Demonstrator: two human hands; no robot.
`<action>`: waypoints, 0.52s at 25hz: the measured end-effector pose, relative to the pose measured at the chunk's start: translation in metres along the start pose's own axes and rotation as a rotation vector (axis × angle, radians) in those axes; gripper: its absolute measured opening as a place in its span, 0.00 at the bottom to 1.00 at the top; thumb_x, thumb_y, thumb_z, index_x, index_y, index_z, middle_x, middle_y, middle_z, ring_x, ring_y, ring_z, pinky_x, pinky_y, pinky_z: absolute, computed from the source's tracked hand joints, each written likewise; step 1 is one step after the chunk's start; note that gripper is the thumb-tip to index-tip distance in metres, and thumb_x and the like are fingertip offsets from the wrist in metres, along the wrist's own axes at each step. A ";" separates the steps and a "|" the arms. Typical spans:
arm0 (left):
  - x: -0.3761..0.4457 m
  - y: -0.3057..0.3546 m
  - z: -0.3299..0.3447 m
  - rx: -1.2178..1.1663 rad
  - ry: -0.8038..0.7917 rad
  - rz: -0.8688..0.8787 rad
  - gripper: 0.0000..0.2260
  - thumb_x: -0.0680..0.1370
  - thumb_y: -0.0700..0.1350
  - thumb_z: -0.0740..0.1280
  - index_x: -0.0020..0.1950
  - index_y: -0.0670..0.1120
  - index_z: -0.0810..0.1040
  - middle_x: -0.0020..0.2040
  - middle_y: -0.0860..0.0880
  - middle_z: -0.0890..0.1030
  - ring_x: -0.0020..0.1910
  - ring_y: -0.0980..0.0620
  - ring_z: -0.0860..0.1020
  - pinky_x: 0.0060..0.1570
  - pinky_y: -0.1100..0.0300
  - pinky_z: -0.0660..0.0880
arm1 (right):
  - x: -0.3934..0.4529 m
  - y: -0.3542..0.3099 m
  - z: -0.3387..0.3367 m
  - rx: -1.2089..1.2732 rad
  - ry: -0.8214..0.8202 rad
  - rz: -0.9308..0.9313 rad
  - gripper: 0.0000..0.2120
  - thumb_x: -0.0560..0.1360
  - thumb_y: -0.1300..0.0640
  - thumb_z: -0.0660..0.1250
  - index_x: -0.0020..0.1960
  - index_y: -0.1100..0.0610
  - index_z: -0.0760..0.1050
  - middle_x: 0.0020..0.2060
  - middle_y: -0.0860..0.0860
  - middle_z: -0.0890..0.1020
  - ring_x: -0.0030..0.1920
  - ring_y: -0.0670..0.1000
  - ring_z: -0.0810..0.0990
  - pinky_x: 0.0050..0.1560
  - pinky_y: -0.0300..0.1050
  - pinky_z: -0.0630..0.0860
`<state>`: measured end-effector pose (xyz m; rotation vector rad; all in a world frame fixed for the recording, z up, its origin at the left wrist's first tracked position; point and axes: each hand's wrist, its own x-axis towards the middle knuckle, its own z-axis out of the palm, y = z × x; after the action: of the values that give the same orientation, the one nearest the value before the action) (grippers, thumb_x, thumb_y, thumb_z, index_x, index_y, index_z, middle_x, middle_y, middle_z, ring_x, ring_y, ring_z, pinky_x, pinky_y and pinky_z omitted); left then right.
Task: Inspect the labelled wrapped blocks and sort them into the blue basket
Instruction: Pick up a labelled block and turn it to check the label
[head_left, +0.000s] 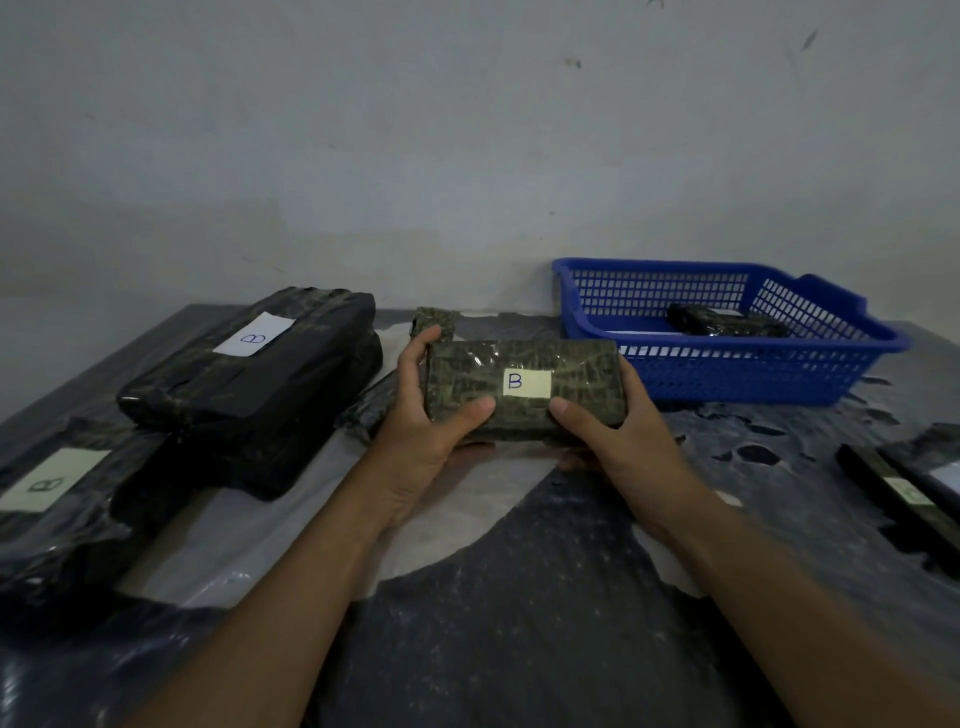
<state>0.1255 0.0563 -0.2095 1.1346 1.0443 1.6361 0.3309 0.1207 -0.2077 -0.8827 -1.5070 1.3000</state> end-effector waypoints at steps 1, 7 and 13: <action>0.000 -0.002 -0.001 0.040 0.005 0.026 0.37 0.72 0.42 0.77 0.72 0.68 0.65 0.73 0.50 0.73 0.68 0.44 0.78 0.62 0.38 0.78 | -0.002 0.000 0.002 -0.031 0.017 -0.016 0.39 0.71 0.49 0.79 0.77 0.43 0.64 0.62 0.46 0.82 0.56 0.46 0.85 0.51 0.53 0.86; -0.003 0.001 0.004 0.028 0.026 -0.036 0.39 0.72 0.45 0.78 0.76 0.65 0.62 0.69 0.49 0.78 0.61 0.45 0.83 0.45 0.47 0.84 | -0.008 -0.006 0.007 -0.077 0.048 -0.054 0.41 0.65 0.47 0.82 0.73 0.42 0.66 0.60 0.43 0.82 0.57 0.44 0.84 0.56 0.50 0.84; -0.007 0.007 0.008 0.100 0.022 0.023 0.33 0.74 0.43 0.76 0.72 0.66 0.65 0.65 0.51 0.80 0.58 0.45 0.84 0.46 0.41 0.84 | -0.011 -0.009 0.011 -0.046 0.112 -0.025 0.34 0.63 0.43 0.82 0.66 0.46 0.74 0.54 0.45 0.86 0.52 0.48 0.86 0.53 0.49 0.84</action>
<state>0.1331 0.0486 -0.2033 1.2004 1.1414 1.6330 0.3248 0.1056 -0.2010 -0.9480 -1.4611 1.1829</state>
